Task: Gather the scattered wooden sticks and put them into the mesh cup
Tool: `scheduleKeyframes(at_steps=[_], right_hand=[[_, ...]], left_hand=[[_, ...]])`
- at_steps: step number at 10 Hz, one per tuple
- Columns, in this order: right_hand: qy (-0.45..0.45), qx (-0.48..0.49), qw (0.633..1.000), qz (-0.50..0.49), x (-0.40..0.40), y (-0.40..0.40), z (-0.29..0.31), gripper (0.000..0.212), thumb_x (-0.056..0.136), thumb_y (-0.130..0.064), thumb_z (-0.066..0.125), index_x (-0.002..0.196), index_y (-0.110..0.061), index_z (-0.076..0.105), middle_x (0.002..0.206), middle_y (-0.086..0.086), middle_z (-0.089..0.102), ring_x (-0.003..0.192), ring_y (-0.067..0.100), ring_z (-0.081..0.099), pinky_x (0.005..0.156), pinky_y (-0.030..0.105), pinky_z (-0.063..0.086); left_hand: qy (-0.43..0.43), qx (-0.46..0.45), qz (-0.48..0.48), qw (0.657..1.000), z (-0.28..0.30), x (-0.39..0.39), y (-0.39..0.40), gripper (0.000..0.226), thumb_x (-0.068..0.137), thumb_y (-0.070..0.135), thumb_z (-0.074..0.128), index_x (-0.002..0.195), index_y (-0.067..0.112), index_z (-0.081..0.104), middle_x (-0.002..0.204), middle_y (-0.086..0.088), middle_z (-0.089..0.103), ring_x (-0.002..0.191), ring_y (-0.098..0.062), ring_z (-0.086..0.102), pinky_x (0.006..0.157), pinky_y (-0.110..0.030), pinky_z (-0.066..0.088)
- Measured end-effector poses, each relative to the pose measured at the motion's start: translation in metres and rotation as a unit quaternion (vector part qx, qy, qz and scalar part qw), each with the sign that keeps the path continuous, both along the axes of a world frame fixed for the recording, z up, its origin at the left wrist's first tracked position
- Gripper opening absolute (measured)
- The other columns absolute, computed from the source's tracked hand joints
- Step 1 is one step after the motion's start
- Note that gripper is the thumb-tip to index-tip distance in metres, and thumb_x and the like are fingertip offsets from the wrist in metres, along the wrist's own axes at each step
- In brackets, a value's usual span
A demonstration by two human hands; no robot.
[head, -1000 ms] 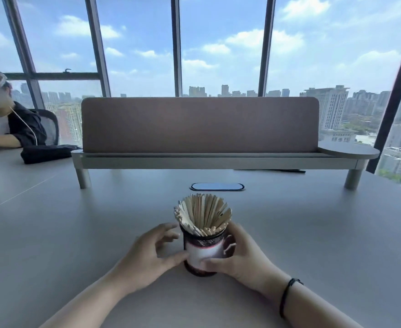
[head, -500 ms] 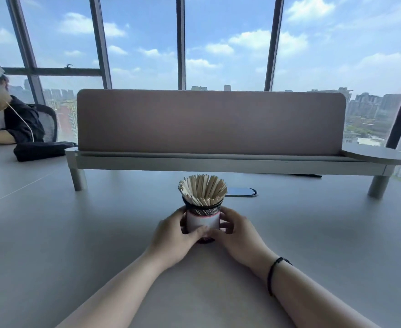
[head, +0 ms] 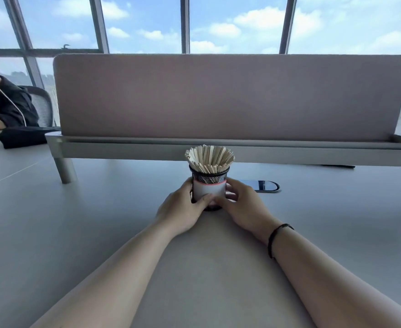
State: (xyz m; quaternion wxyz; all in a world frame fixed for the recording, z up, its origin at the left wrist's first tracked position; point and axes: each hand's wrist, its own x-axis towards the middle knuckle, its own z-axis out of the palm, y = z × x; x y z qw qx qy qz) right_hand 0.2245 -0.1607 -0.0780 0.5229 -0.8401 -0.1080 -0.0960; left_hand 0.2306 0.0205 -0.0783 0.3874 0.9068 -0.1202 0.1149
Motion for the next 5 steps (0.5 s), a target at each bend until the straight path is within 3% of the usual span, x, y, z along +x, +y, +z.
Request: scheduleKeyframes(at_steps=[2,3,4,5], right_hand=[[-0.008,-0.003,1.000,0.008,0.006,-0.003,0.001,0.036,0.081,-0.034,0.073,0.116,-0.034,0.068,0.107,-0.012,0.076,0.101,0.007,0.071,0.096,0.040,0.054],[-0.008,-0.005,1.000,-0.003,0.005,-0.001,0.000,0.045,0.072,-0.045,0.069,0.116,-0.034,0.067,0.110,-0.010,0.075,0.102,0.009,0.071,0.094,0.042,0.055],[-0.008,-0.016,1.000,-0.002,-0.003,0.001,0.003,0.046,0.074,-0.043,0.070,0.118,-0.031,0.065,0.112,-0.010,0.073,0.099,0.010,0.071,0.093,0.041,0.056],[0.014,-0.030,0.999,-0.032,-0.018,0.000,0.007,0.050,0.085,-0.030,0.074,0.130,-0.018,0.057,0.120,-0.010,0.063,0.104,0.012,0.065,0.097,0.037,0.052]], left_hand=[[0.012,-0.005,-0.005,1.000,0.002,0.010,0.000,0.053,0.087,0.064,0.059,0.132,0.038,0.051,0.128,0.015,0.067,0.118,-0.014,0.062,0.097,-0.040,0.050],[0.020,-0.006,-0.007,1.000,0.001,0.009,-0.001,0.056,0.084,0.066,0.059,0.133,0.039,0.051,0.129,0.016,0.067,0.120,-0.014,0.062,0.098,-0.041,0.050],[0.025,0.004,-0.006,1.000,0.004,-0.002,-0.002,0.068,0.077,0.076,0.053,0.134,0.040,0.044,0.133,0.017,0.064,0.124,-0.015,0.060,0.099,-0.043,0.049],[0.025,0.038,0.030,0.999,0.007,-0.018,-0.007,0.079,0.084,0.070,0.058,0.141,0.021,0.035,0.147,-0.001,0.054,0.135,-0.027,0.050,0.102,-0.042,0.045]])
